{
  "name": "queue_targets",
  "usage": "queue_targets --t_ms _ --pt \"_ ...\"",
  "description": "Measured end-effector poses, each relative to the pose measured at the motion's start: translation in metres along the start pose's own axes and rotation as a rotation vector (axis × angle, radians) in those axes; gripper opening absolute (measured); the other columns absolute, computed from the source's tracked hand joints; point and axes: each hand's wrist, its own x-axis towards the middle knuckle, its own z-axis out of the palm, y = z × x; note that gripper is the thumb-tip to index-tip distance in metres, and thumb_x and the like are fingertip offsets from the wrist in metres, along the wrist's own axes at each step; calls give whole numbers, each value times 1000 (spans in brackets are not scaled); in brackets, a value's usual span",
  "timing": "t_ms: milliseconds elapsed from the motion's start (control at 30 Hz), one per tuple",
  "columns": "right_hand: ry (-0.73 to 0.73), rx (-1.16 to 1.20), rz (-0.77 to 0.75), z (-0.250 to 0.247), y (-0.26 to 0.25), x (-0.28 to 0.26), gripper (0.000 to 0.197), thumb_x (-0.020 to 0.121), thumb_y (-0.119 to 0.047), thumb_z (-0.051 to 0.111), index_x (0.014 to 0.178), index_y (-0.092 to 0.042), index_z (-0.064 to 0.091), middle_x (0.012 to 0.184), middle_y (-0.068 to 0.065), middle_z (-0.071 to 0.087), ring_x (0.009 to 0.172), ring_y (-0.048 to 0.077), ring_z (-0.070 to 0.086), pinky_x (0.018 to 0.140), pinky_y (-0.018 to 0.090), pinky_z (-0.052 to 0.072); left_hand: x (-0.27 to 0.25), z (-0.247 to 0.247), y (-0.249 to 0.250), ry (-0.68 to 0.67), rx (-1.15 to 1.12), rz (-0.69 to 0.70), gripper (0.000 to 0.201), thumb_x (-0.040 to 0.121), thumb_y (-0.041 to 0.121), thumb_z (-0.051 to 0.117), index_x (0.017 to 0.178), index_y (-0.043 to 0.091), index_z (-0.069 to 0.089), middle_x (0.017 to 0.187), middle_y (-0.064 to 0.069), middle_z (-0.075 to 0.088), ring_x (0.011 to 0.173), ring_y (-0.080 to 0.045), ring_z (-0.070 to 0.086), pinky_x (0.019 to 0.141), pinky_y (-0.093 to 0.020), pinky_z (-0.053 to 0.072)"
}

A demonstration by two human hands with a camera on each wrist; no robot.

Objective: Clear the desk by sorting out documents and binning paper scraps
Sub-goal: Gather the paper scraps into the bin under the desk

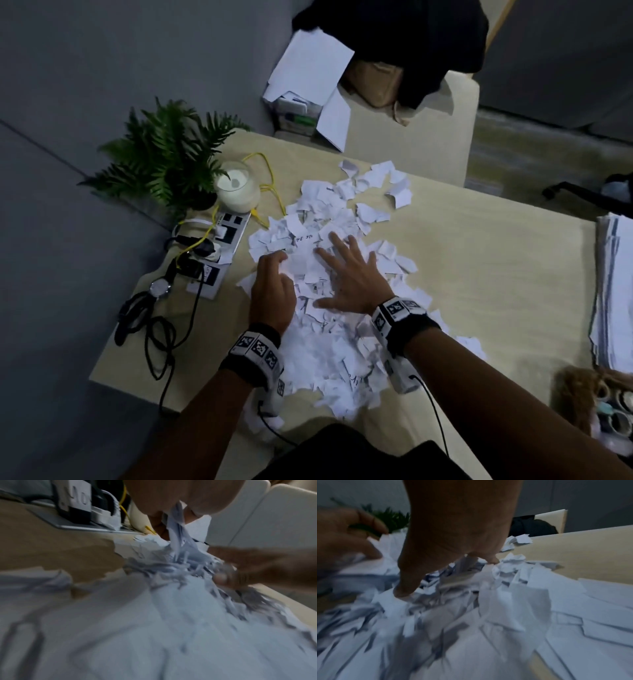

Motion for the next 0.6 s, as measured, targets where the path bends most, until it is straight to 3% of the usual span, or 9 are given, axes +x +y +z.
queue_targets --t_ms 67,133,200,233,333,500,600 --pt "-4 -72 -3 8 -6 1 100 72 -75 60 152 -34 17 162 5 3 147 38 7 104 73 20 4 -8 -7 1 -5 -27 46 84 -11 41 124 7 53 117 -12 54 106 -19 49 87 -20 37" --pt "93 -55 -8 13 -9 -3 77 78 -60 65 143 -28 37 152 10 29 139 38 29 100 73 30 6 -14 -17 9 47 -38 48 83 -2 35 123 12 58 112 -12 54 100 -28 54 81 -33 46" --pt "258 -41 -25 15 -9 -7 58 76 -47 68 126 -21 52 132 11 46 122 36 46 92 69 37 6 -16 -27 18 101 -68 48 80 8 30 114 8 64 105 -16 57 93 -36 58 72 -41 49" --pt "314 -44 -13 15 -9 -8 56 75 -47 66 122 -19 53 130 12 47 120 37 46 93 69 36 7 -17 -30 25 106 -104 46 78 9 30 108 4 66 103 -19 59 91 -37 59 72 -42 49" --pt "349 -78 16 8 -14 -1 65 77 -60 56 129 -22 50 146 12 37 136 42 31 100 73 23 13 -23 -32 44 69 -172 39 75 12 38 95 -5 67 92 -23 62 86 -38 60 71 -41 47" --pt "169 -68 -116 7 -39 27 89 73 -82 45 147 -35 30 162 7 11 145 46 8 100 81 14 21 -30 -28 12 139 -176 41 83 46 53 73 7 59 75 -12 57 72 -31 56 63 -34 43" --pt "41 -155 -141 17 -57 36 83 75 -84 40 146 -41 29 159 8 19 142 47 18 94 79 22 24 -33 -28 -28 146 -245 24 78 29 61 68 9 53 73 -8 54 73 -33 54 63 -36 45"
